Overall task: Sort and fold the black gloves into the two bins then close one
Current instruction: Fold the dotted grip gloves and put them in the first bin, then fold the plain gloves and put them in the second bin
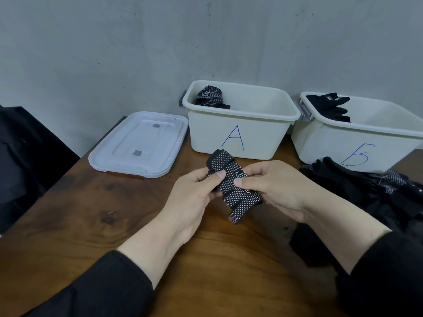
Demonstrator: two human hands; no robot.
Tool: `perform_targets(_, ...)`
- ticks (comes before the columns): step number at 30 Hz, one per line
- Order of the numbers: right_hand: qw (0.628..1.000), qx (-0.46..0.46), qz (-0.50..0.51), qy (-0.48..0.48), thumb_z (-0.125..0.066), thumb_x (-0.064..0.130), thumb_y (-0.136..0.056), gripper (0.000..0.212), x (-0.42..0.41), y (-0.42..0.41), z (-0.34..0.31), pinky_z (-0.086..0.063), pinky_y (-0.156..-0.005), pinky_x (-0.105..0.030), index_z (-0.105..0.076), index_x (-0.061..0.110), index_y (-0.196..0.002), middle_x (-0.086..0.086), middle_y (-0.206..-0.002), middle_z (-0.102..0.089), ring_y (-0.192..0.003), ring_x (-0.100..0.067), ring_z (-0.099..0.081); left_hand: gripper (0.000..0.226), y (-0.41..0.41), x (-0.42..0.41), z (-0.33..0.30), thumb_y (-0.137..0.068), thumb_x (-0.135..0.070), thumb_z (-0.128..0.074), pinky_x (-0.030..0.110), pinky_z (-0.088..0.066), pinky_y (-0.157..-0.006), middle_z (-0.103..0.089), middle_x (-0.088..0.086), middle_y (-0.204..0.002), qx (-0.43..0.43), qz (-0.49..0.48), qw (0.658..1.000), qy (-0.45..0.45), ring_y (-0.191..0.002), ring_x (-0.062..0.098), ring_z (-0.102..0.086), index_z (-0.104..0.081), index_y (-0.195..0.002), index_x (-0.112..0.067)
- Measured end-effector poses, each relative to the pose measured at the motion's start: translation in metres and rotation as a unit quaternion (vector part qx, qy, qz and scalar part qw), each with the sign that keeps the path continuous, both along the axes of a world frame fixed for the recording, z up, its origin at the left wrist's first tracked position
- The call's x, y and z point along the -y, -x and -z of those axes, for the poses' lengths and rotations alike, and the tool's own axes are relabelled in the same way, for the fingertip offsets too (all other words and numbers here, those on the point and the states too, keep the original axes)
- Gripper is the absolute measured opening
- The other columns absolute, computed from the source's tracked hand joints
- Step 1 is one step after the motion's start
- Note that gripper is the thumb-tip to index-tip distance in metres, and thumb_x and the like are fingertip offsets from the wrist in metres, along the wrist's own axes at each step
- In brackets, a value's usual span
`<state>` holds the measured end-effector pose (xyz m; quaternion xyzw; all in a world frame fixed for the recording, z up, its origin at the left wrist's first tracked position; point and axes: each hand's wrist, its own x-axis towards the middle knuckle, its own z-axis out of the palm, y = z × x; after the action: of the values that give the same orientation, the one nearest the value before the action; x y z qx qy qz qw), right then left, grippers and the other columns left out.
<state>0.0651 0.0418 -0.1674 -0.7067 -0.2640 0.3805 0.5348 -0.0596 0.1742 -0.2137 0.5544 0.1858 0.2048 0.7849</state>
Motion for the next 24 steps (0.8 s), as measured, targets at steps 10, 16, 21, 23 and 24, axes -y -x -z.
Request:
perform_targets(10,0.994,0.089,0.051,-0.047,-0.067,0.017,-0.093,0.017,0.022,-0.053,-0.084,-0.054,-0.091,-0.041,-0.075,0.005,-0.083,-0.024,-0.105,-0.074,-0.095,-0.034,-0.070,0.048,-0.009,-0.039,-0.016,-0.099,-0.049,-0.051,0.011,-0.034,-0.105,-0.054,-0.027,-0.135,-0.040,-0.181,0.899,-0.396,-0.126,-0.012,-0.045,-0.050,-0.145,-0.037)
perform_targets(16,0.972,0.194,0.129,-0.013,-0.070,0.016,-0.093,0.017,-0.008,-0.127,-0.142,-0.057,-0.085,-0.036,-0.070,0.002,-0.083,-0.016,-0.090,-0.074,-0.081,-0.023,-0.069,0.058,-0.061,-0.101,-0.045,-0.095,-0.054,-0.041,0.037,-0.029,-0.112,-0.051,-0.001,-0.146,-0.045,-0.212,0.752,-0.623,-0.135,0.018,-0.042,-0.059,-0.139,-0.021)
perform_targets(21,0.965,0.202,0.161,0.048,-0.072,0.009,-0.091,0.013,-0.053,-0.165,-0.135,-0.056,-0.051,-0.021,-0.069,-0.003,-0.089,-0.016,-0.081,-0.072,-0.056,-0.013,-0.070,0.079,-0.096,-0.121,-0.057,-0.089,-0.070,-0.023,0.046,-0.030,-0.116,-0.050,0.005,-0.150,-0.138,-0.140,0.700,-0.687,-0.143,0.025,-0.039,-0.062,-0.137,-0.020)
perform_targets(23,0.966,0.183,0.167,0.076,-0.072,0.005,-0.091,0.012,-0.069,-0.174,-0.126,-0.057,-0.049,-0.023,-0.066,-0.006,-0.087,-0.017,-0.079,-0.071,-0.053,-0.014,-0.070,0.087,-0.102,-0.124,-0.061,-0.083,-0.076,-0.015,0.048,-0.024,-0.119,-0.040,0.001,-0.156,-0.179,-0.117,0.681,-0.701,-0.149,0.023,-0.027,-0.055,-0.142,-0.026)
perform_targets(24,0.966,0.173,0.169,0.094,-0.072,0.003,-0.091,0.012,-0.078,-0.179,-0.119,-0.058,-0.049,-0.026,-0.065,-0.007,-0.088,-0.018,-0.078,-0.070,-0.051,-0.015,-0.069,0.090,-0.104,-0.125,-0.063,-0.080,-0.079,-0.011,0.047,-0.019,-0.121,-0.034,-0.003,-0.160,-0.196,-0.102,0.679,-0.700,-0.151,0.021,-0.019,-0.050,-0.145,-0.030)
